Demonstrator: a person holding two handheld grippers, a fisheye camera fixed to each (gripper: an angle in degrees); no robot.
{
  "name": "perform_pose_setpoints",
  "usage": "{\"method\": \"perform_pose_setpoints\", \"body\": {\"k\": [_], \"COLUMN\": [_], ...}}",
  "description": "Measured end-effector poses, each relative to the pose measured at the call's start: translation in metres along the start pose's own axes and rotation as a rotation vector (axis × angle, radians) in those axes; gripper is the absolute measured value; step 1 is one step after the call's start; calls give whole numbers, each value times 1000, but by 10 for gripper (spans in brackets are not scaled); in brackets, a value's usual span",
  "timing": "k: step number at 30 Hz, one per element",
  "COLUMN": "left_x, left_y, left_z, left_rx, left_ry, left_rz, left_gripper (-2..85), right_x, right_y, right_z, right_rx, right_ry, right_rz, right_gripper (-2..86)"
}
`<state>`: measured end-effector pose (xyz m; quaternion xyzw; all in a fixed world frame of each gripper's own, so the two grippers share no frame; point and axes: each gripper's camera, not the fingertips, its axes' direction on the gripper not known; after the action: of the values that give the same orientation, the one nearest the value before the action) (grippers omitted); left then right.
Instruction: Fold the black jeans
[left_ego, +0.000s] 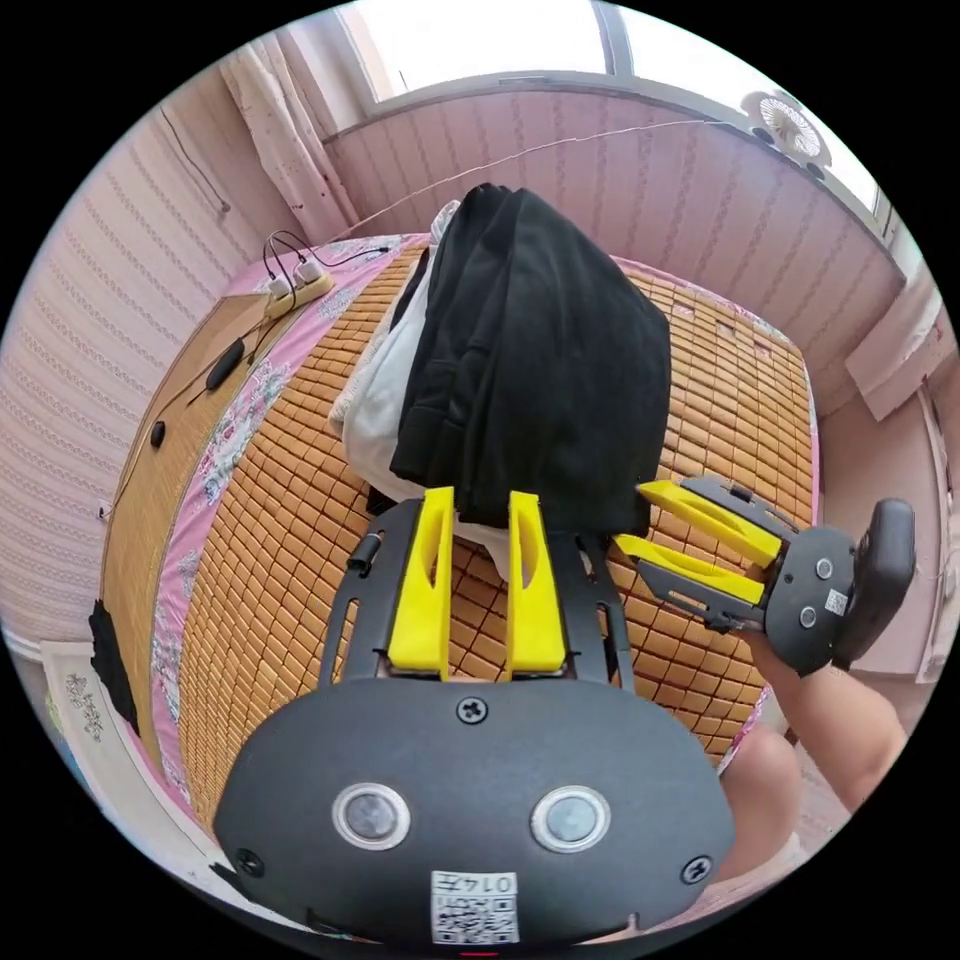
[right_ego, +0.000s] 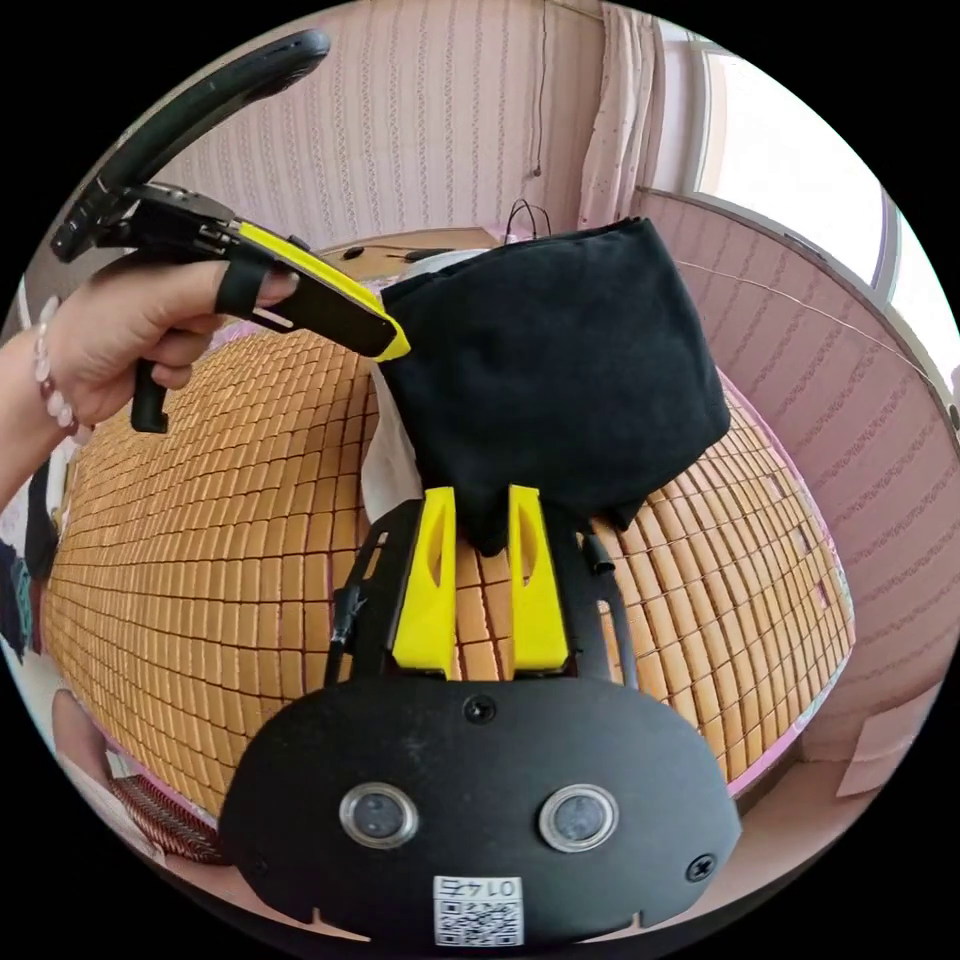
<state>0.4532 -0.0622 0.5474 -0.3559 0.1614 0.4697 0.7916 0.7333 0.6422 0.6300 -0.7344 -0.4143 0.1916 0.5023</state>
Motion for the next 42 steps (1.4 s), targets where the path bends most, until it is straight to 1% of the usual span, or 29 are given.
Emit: {"method": "perform_pose_setpoints", "body": {"k": [1,2,6,8,9,11,12,14,15,17,20,24,25,27,28,30,33,34,35,36,38,39,40,41,42], "left_x": [1,2,3,-9,-14,-35,-40,-58,-61,-68,-69,-67,-65,-62,-62,-64,-72,-76,-77,-77,-77,-77,-77,-77,-77], "left_y": [3,10,45,84,96,153,168,233,248,303,356,395,402,408,413,422,443,454,469,478,530,545,580,616,634], "left_z": [-9,-21,-71,-116,-129,-180,-193,-249,-262,-311,-359,-394,-399,-399,-394,-379,-325,-295,-266,-252,-212,-204,-190,-178,-172], "left_rx": [32,83,217,314,335,422,444,537,569,627,682,715,709,678,659,647,589,546,485,457,383,355,300,246,220], "left_ry": [14,34,39,56,64,42,32,-26,-36,-140,-265,-346,-379,-433,-447,-402,-223,-145,-118,-117,-104,-101,-100,-89,-80], "left_rz": [1,16,47,14,-4,-71,-93,-175,-189,-245,-282,-288,-270,-239,-222,-194,-205,-226,-249,-266,-359,-379,-433,-500,-535], "left_gripper": [64,55,47,31,24,10,8,-2,-4,-8,-9,-10,-10,-10,-10,-10,-9,-8,-6,-5,-1,1,5,9,13], "right_x": [8,13,7,-17,-24,-65,-78,-134,-149,-204,-259,-305,-315,-325,-331,-335,-339,-341,-344,-346,-351,-349,-345,-345,-347], "right_y": [4,9,26,30,30,20,17,2,-2,-16,-31,-44,-46,-44,-41,-35,-19,-10,0,5,27,33,45,53,55], "right_z": [-10,-22,-69,-109,-119,-156,-165,-201,-210,-239,-274,-309,-316,-326,-331,-327,-298,-282,-260,-247,-185,-174,-161,-156,-155], "right_rx": [33,67,193,303,334,434,453,525,543,590,641,684,687,702,713,690,571,491,385,320,-10,-72,-138,-189,-205], "right_ry": [-35,-56,-174,-291,-337,-532,-578,-744,-781,-913,-1079,-1151,-1199,-1163,-1094,-1061,-964,-879,-769,-708,-460,-409,-362,-378,-397], "right_rz": [24,30,-5,-66,-80,-175,-205,-314,-329,-388,-388,-342,-332,-297,-288,-253,-209,-217,-213,-211,-230,-211,-197,-203,-209], "right_gripper": [42,34,20,15,14,12,11,9,9,8,7,6,6,6,6,6,6,7,7,7,6,6,6,8,9]}}
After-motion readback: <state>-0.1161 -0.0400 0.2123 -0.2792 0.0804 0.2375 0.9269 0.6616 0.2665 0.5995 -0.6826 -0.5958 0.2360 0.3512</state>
